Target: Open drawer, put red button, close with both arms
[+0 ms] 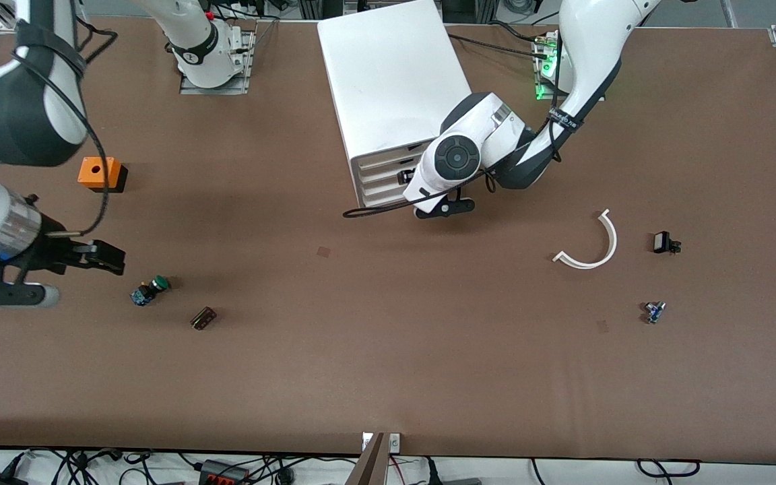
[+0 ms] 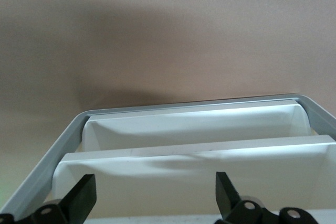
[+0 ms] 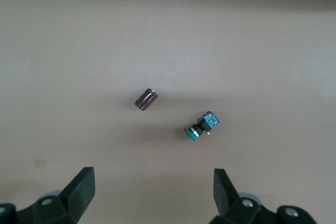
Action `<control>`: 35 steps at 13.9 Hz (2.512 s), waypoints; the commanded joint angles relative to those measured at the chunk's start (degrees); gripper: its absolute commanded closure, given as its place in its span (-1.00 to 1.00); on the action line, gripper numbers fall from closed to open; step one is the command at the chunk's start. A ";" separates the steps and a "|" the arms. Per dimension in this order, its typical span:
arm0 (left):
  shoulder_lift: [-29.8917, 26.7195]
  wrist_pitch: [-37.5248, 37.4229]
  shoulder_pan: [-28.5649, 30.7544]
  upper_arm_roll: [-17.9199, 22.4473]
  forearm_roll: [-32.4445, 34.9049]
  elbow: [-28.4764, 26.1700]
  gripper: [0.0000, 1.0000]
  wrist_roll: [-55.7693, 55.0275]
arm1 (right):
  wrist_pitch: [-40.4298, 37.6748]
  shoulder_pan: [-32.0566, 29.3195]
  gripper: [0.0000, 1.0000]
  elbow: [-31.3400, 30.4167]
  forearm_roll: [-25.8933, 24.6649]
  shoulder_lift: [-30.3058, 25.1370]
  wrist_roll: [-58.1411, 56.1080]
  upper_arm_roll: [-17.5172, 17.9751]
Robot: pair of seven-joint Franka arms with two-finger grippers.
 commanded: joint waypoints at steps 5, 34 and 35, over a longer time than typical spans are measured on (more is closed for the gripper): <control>-3.79 -7.27 7.87 0.09 0.36 3.52 -1.00 4.37 | -0.11 -11.85 -1.00 -10.00 -1.58 -10.09 -5.10 8.34; -35.51 -18.63 10.34 30.77 0.02 2.40 -1.00 61.43 | 2.34 -13.35 -1.00 -29.87 -3.25 -24.16 -3.88 8.69; -36.65 -18.80 10.25 30.77 0.45 2.31 -1.00 62.31 | 2.26 -13.35 -1.00 -29.78 -3.25 -24.16 -3.88 8.69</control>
